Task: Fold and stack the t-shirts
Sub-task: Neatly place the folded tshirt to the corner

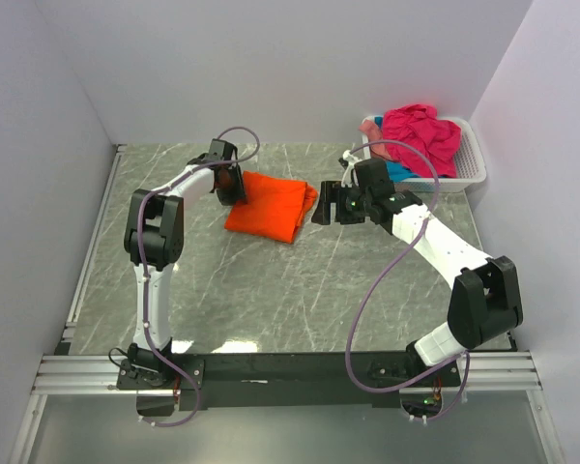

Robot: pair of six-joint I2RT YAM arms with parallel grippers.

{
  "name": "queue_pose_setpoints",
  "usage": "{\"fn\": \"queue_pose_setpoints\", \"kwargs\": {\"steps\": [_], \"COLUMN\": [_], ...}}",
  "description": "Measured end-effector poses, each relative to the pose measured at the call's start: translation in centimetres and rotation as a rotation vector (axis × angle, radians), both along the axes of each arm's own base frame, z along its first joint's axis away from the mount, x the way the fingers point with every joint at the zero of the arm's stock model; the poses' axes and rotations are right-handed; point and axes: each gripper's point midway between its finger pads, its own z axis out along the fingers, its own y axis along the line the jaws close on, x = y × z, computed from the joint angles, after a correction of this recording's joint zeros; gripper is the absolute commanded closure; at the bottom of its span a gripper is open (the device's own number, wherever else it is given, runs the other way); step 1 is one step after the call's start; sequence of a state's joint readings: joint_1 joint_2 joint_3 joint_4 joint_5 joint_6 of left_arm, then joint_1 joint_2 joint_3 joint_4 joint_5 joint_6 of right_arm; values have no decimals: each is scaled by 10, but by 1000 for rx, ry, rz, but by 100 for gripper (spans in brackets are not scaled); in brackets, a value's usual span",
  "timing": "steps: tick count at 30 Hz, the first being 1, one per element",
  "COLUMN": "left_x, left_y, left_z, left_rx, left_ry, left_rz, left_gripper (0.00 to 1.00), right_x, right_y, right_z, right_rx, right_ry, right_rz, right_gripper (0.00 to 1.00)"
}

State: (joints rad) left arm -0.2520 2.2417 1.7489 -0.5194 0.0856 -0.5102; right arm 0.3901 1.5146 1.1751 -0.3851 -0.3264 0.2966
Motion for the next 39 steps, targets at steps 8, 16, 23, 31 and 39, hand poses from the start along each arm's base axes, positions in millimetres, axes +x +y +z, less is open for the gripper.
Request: {"fn": "queue_pose_setpoints", "kwargs": {"steps": [8, 16, 23, 31, 39], "left_x": [-8, -7, 8, 34, 54], "left_y": [-12, 26, 133, 249, 327], "left_z": [-2, 4, 24, 46, 44], "left_rx": [34, 289, 533, 675, 753], "left_ry": [-20, -35, -52, -77, -84], "left_rz": [-9, 136, 333, 503, 564], "left_gripper": [99, 99, 99, 99, 99], "right_x": [-2, -7, -3, 0, -1], "right_y": [-9, -32, -52, -66, -77], "right_z": [-10, -14, 3, -2, -8], "right_rx": [-43, -123, -179, -236, -279], "right_ry": [-2, -45, -125, -135, -135], "right_rz": [-21, -85, -162, -222, -261], "right_gripper": [18, 18, 18, 18, 18]}}
